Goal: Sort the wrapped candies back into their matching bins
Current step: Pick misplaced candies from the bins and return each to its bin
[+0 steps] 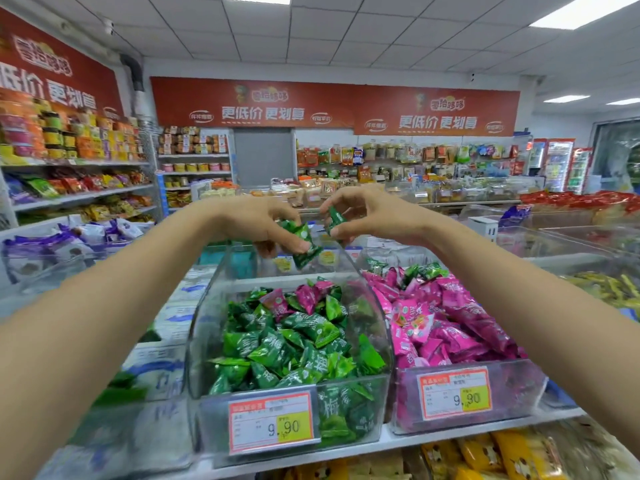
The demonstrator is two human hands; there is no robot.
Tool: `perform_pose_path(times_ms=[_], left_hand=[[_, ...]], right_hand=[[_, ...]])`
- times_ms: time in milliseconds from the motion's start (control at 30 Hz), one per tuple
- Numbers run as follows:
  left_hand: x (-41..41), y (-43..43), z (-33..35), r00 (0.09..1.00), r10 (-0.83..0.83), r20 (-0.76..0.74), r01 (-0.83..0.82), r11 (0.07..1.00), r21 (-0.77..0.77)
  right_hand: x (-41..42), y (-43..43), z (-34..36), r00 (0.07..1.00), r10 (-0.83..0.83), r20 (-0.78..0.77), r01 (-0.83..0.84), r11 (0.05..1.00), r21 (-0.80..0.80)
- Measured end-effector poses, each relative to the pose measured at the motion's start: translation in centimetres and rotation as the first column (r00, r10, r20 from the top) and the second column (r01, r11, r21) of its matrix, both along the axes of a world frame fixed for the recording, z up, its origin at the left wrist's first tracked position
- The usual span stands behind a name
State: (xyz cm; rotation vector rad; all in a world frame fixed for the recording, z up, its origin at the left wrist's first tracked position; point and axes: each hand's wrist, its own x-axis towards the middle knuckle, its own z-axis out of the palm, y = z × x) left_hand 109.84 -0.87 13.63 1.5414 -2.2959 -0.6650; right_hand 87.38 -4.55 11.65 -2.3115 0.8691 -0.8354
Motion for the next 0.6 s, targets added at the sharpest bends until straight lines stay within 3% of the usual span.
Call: perform_pose_path(times_ms=[100,233,333,433,600], left_hand=[[1.5,1.1,-0.7,0.968,-0.080,0.239,0.038,0.984,0.175],[1.7,0.9,-3.0,0.875,-0.194,0.444,0.115,0.973,0.198],[2.2,0.4,-3.8,0.892,-0.243,0.381,0.166,0.960,0.224],[2.9,-0.1,-3.7,0.930,-0.248,0.270,0.220,0.967,0.132],[4.0,-1.1,-4.1,0.968,-0.232,0.099,0.238,0.970,-0.055]], right_hand=[[2.3,-0.1,-0.3,0.977,0.085,-0.195,-0.072,0.995,0.075],[4.7,-0.5,-1.2,0.862,0.175,-0.475,-0.084,0.975,0.207],[5.7,-0.8,-1.6,0.838,0.175,-0.516,-0.032,0.961,0.275],[6.7,-1.4,-2.1,0.849,0.046,-0.527,0.048,0.986,0.162],[8.2,-2.4,-4.2,0.698,-0.094,-0.710,0.158,0.987,0.024]])
